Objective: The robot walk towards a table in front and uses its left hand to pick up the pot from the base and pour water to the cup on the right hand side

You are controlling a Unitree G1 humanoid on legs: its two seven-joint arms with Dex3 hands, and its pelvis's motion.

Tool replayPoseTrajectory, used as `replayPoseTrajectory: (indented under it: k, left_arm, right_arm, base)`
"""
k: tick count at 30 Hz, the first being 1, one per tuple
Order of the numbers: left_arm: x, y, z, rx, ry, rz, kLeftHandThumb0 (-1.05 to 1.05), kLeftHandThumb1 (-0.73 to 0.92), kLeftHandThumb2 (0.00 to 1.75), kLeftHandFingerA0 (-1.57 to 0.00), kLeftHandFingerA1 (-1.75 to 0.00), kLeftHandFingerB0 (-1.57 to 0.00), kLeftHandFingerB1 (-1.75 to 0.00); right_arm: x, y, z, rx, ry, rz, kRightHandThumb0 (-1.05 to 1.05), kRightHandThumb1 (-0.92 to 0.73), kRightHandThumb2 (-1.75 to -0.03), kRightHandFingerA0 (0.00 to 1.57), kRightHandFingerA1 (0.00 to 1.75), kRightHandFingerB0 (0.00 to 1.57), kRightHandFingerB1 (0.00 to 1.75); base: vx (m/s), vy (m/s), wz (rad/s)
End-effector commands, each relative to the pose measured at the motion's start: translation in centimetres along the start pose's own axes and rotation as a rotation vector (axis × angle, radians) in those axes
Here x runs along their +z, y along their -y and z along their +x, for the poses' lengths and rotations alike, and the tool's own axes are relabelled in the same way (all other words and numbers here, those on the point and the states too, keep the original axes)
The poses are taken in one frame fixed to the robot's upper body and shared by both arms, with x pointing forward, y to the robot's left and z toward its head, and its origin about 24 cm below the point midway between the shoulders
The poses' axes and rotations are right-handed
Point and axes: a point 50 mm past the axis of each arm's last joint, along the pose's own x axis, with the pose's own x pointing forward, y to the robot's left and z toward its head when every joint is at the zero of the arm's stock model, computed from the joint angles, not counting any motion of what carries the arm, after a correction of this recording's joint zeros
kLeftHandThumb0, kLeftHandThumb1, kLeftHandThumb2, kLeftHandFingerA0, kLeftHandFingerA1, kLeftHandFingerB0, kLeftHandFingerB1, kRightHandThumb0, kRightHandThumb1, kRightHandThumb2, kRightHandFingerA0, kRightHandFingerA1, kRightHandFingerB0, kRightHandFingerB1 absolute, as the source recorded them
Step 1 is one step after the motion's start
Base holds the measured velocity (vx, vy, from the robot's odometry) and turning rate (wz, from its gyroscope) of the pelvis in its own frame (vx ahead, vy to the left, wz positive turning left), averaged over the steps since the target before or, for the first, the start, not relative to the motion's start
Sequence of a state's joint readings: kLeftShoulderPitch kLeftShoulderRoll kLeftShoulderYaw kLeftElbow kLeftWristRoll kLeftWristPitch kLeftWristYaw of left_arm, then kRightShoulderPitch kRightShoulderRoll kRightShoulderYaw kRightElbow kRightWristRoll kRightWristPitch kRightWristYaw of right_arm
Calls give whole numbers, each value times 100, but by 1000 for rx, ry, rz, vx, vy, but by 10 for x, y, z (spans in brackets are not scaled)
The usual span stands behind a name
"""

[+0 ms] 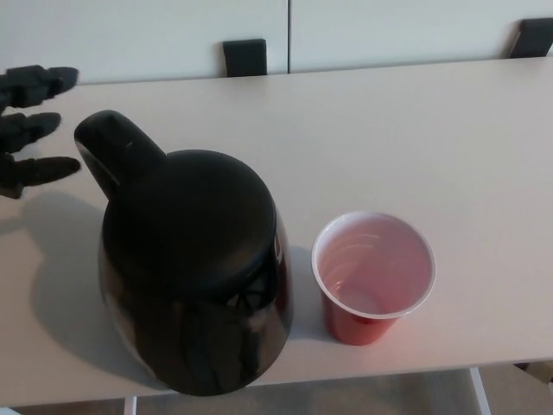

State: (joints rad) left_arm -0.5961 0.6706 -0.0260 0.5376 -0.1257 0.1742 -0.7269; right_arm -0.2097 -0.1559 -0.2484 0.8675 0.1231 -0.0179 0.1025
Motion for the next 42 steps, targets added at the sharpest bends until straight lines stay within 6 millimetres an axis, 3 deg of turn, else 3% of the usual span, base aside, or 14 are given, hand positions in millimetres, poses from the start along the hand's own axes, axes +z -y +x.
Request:
replayPoseTrajectory:
  k: [1, 10, 15, 16, 22, 25, 26, 29, 30, 31, 32, 33, 35, 42]
  left_arm:
    - [-21, -14, -35, 19, 43, -66, -60, 38, 71, 0, -4, 0, 0]
    - [-108, -1, -123, 258, 70, -380, -55, 37, 74, 0, -21, 0, -17]
    - [-154, 12, -186, 484, 45, -547, -50, 55, 60, -6, -25, -6, -22]
    - [-166, 17, -200, 557, 19, -602, -56, 53, 70, -9, -35, -9, -32]
    - [-238, 69, -252, 766, -326, -708, -53, 46, 83, 0, -40, -3, -40]
    - [-258, 91, -259, 797, -444, -774, -32, 53, 103, -1, -49, 0, -47]
    - [-268, 101, -255, 804, -529, -846, -54, 74, 64, -12, -31, -6, -19]
    - [-283, 123, -243, 778, -692, -930, -51, 80, 64, -13, -30, -7, -26]
    - [-288, 135, -238, 758, -770, -970, -30, 64, 110, 0, -48, 0, -48]
    - [-289, 137, -237, 756, -790, -982, -30, 64, 110, 0, -48, 0, -48]
    - [-291, 145, -235, 705, -820, -975, -47, 83, 65, -8, -27, -8, -28]
    - [-293, 151, -233, 677, -848, -973, -44, 84, 67, -9, -25, -8, -28]
    - [-296, 164, -228, 606, -923, -925, -46, 84, 66, -8, -29, -8, -25]
    - [-288, 145, -198, 568, -863, -870, -56, 59, 90, 0, -31, 0, -33]
  right_arm:
    - [53, -1, 6, 5, 217, -30, -47, -56, -58, 26, 56, 31, 48]
    - [21, 3, 1, -1, 140, -44, -50, -48, -78, 24, 57, 27, 54]
    - [4, 10, -3, -29, 89, -28, -41, -60, -58, 27, 54, 30, 48]
    - [0, 13, -5, -38, 76, -31, -46, -51, -79, 28, 59, 28, 54]
    - [-18, 24, -12, -94, 30, -11, -43, -61, -58, 32, 60, 32, 48]
    - [-26, 27, -14, -94, 5, -15, -44, -61, -56, 30, 56, 32, 47]
    - [-28, 27, -14, -96, -3, -14, -44, -61, -57, 29, 55, 32, 46]
    - [-30, 28, -14, -94, -17, -19, -42, -62, -57, 29, 55, 31, 46]
    - [-30, 29, -14, -95, -28, -24, -42, -62, -58, 30, 55, 31, 46]
    - [-31, 29, -14, -96, -31, -25, -42, -62, -58, 30, 55, 31, 46]
    - [-32, 29, -14, -91, -39, -25, -47, -51, -80, 28, 60, 27, 54]
    - [-34, 29, -14, -89, -53, -32, -42, -62, -58, 28, 54, 30, 46]
    - [-44, 31, -16, -79, -101, -52, -46, -52, -77, 24, 58, 24, 51]
    - [-59, 38, -21, -60, -192, -67, -48, -54, -76, 18, 55, 19, 49]
  base:
    - [0, 0, 0]
    - [0, 0, 0]
    - [0, 0, 0]
    - [0, 0, 0]
    - [0, 0, 1]
    - [0, 0, 3]
    - [0, 0, 0]
    - [0, 0, 0]
    - [0, 0, 0]
    - [0, 0, 0]
    - [0, 0, 0]
    - [0, 0, 0]
    - [0, 0, 0]
    - [0, 0, 0]
